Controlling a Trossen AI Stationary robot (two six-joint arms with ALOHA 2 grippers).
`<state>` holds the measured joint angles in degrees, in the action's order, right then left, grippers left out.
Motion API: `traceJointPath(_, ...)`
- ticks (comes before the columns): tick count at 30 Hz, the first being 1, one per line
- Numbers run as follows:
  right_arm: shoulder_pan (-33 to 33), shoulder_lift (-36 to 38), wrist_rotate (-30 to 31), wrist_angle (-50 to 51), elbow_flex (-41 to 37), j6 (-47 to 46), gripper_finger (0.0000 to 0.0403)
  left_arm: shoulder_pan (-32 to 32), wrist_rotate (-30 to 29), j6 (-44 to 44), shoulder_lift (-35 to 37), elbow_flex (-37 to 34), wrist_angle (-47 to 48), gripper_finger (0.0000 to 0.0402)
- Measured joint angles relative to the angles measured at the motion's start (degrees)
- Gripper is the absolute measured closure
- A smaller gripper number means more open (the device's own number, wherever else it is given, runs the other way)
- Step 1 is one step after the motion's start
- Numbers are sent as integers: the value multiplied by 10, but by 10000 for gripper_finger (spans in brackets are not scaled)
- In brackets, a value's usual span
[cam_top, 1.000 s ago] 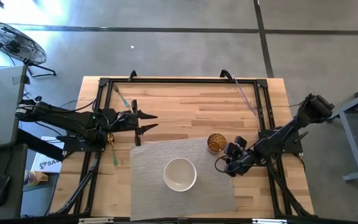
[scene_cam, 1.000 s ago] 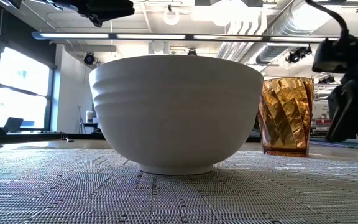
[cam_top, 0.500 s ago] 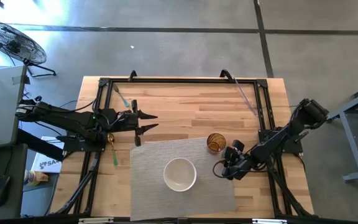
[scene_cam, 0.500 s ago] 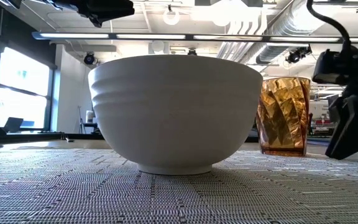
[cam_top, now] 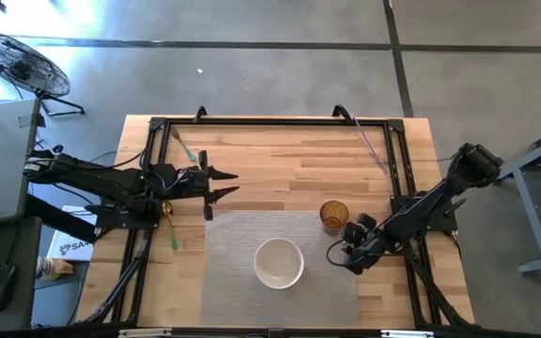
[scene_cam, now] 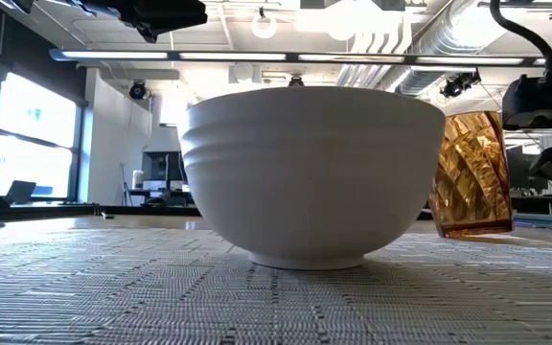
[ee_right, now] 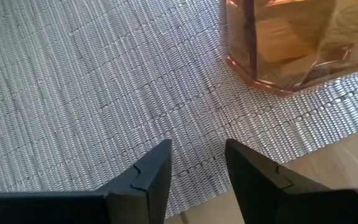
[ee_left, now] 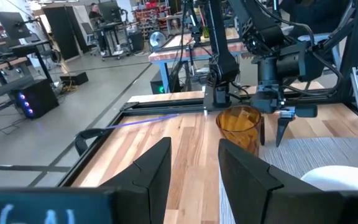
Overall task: Pick & Place Utensil
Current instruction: Adjust the gray mat
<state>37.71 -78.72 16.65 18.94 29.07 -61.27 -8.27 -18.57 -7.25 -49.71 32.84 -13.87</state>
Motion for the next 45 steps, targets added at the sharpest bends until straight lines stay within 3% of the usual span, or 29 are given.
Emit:
traceJointPath(15,0,30,-52,8,0,-13,258,0,-1,2,0,0,3,270)
traceJointPath(22,0,60,-38,62,0,-18,258,0,-1,6,0,0,3,270)
traceJointPath(32,0,144,-117,205,0,-73,258,0,-2,15,0,0,1,270)
traceJointPath(41,-35,267,-68,346,1,-94,258,0,-2,16,0,0,-4,270)
traceJointPath(45,-80,297,-50,345,1,-86,258,0,-2,16,-1,0,-12,270)
